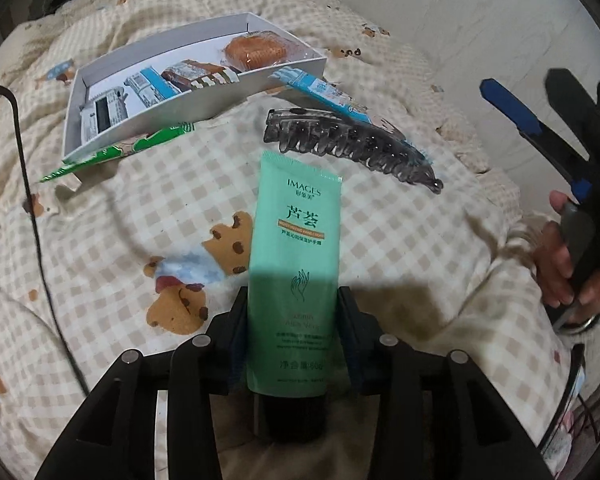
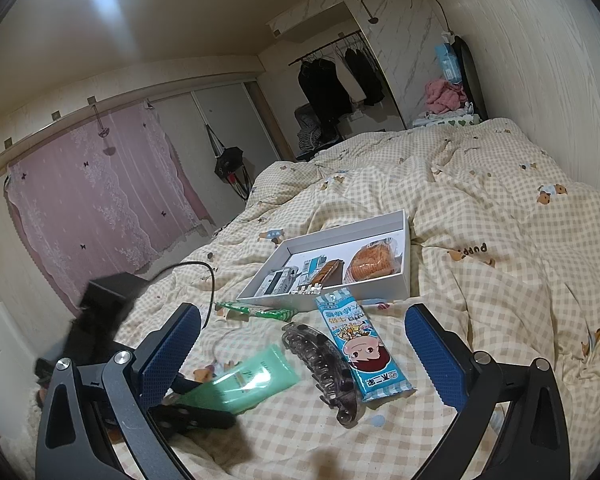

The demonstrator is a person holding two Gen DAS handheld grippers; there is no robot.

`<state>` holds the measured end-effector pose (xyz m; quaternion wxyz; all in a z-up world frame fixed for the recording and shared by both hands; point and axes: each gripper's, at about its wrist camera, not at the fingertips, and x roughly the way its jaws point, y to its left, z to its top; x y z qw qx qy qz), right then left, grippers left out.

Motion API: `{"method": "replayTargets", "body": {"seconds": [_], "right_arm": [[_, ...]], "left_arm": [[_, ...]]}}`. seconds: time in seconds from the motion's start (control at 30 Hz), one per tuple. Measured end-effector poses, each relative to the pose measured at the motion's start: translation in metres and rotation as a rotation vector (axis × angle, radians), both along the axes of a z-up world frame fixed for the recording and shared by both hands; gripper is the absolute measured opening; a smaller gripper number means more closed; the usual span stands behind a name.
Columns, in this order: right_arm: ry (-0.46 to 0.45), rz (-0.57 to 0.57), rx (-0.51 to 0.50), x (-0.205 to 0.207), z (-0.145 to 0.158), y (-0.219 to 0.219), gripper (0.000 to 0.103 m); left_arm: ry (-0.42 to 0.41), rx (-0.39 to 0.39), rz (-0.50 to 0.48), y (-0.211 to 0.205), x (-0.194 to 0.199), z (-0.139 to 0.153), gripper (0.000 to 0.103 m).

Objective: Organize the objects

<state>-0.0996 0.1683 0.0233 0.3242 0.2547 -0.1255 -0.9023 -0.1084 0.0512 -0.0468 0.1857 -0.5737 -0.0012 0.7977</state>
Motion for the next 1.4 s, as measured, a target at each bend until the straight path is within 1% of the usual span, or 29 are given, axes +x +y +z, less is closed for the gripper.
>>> {"method": "replayTargets", "body": {"seconds": [0.27, 0.4, 0.47, 0.6, 0.7, 0.8, 0.83, 0.9, 1.0, 1.07, 1.17, 1.2, 1.23, 1.27, 1.3, 1.33, 1.4], "right_arm": [[-0.008, -0.001, -0.008, 0.001, -0.004, 0.000, 0.103], [-0.011, -0.002, -0.006, 0.002, -0.004, -0.001, 0.103], [-0.015, -0.001, -0.008, 0.004, -0.005, -0.001, 0.103], [-0.016, -0.002, -0.009, 0.003, -0.005, -0.001, 0.103], [-0.019, -0.002, -0.012, 0.002, -0.005, -0.001, 0.103], [-0.022, -0.003, -0.015, 0.004, -0.004, -0.002, 0.103], [-0.021, -0.003, -0.015, 0.005, -0.004, -0.002, 0.103], [-0.022, -0.003, -0.015, 0.003, -0.005, -0.001, 0.103], [-0.023, -0.001, -0.015, 0.002, -0.005, -0.001, 0.103], [-0.036, 0.018, -0.015, 0.000, -0.005, -0.003, 0.103], [-0.099, 0.087, 0.006, -0.015, -0.006, -0.013, 0.102], [-0.119, 0.126, 0.021, -0.022, -0.005, -0.019, 0.098], [-0.125, 0.166, 0.030, -0.026, -0.002, -0.026, 0.080], [-0.134, 0.213, 0.045, -0.032, -0.002, -0.033, 0.054], [-0.153, 0.284, 0.090, -0.040, -0.001, -0.050, 0.045], [-0.168, 0.307, 0.141, -0.046, -0.004, -0.061, 0.039], [-0.192, 0.352, 0.306, -0.059, -0.013, -0.096, 0.038]], "left_arm": [[0.057, 0.105, 0.064, -0.015, 0.004, 0.001, 0.045], [0.010, 0.155, 0.094, -0.018, -0.004, -0.010, 0.044], [0.020, 0.173, 0.098, -0.020, -0.003, -0.013, 0.041], [0.008, 0.212, 0.133, -0.029, -0.002, -0.008, 0.039], [0.039, 0.183, 0.155, -0.032, 0.003, 0.002, 0.039], [0.103, 0.143, 0.148, -0.036, 0.012, 0.016, 0.039], [0.136, 0.139, 0.153, -0.037, 0.016, 0.021, 0.040], [0.179, 0.162, 0.170, -0.043, 0.021, 0.026, 0.040], [0.236, 0.242, 0.246, -0.059, 0.027, 0.025, 0.040], [0.264, 0.285, 0.344, -0.071, 0.030, 0.020, 0.040], [0.283, 0.364, 0.449, -0.091, 0.034, 0.012, 0.040], [0.285, 0.389, 0.481, -0.098, 0.036, 0.009, 0.040], [0.282, 0.415, 0.511, -0.106, 0.036, 0.007, 0.040], [0.282, 0.437, 0.528, -0.110, 0.037, 0.005, 0.040], [0.275, 0.456, 0.543, -0.114, 0.036, 0.002, 0.040], [0.260, 0.464, 0.557, -0.117, 0.035, -0.001, 0.040], [0.252, 0.466, 0.565, -0.116, 0.037, -0.005, 0.040]]}}
